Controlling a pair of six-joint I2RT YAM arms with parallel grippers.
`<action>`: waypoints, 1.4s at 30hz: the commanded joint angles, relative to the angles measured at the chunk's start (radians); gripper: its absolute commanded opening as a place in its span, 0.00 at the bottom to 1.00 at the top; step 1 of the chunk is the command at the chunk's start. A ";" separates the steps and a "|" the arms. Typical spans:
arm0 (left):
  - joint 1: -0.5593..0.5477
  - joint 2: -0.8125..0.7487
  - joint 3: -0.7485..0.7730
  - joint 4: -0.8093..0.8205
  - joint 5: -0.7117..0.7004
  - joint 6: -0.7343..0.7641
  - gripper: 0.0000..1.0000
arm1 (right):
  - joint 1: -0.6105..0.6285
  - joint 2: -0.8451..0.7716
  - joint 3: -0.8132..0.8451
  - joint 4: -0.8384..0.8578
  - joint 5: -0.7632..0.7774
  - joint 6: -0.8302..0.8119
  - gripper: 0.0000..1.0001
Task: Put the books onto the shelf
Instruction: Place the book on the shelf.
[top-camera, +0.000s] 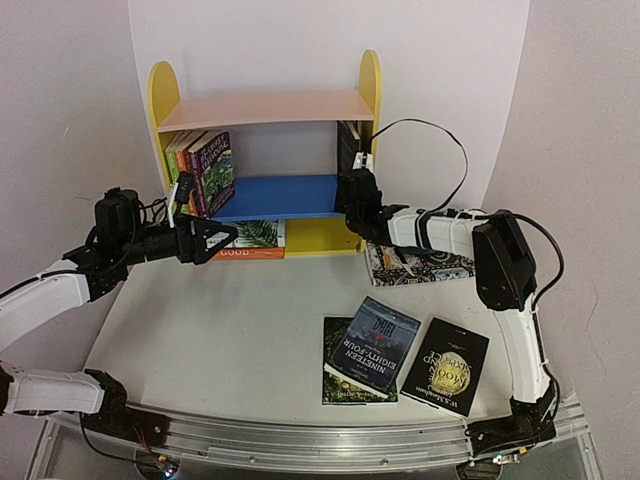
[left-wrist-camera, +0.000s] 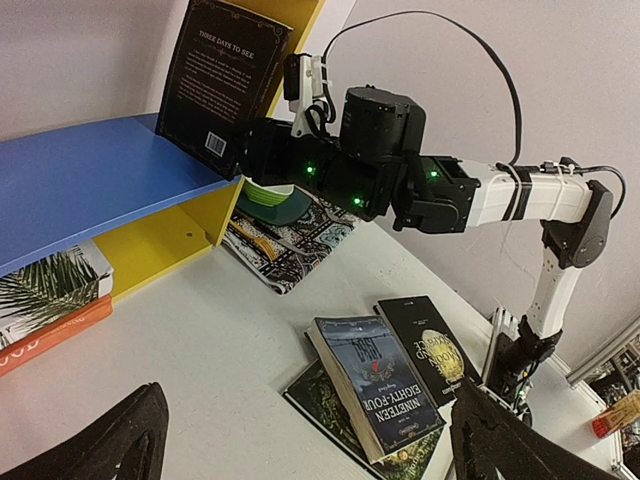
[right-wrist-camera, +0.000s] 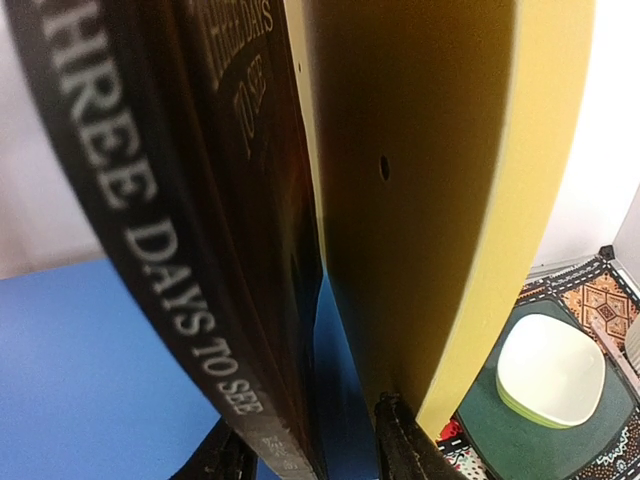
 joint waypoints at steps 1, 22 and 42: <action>0.001 0.005 0.033 0.024 0.016 0.004 1.00 | 0.004 -0.082 0.001 0.049 0.040 -0.017 0.41; 0.000 0.019 0.027 0.024 0.013 -0.001 0.99 | 0.051 -0.254 -0.235 0.066 0.093 -0.019 0.62; 0.008 0.085 -0.042 -0.034 -0.114 -0.285 1.00 | 0.101 -0.724 -0.628 -0.774 -0.209 0.397 0.98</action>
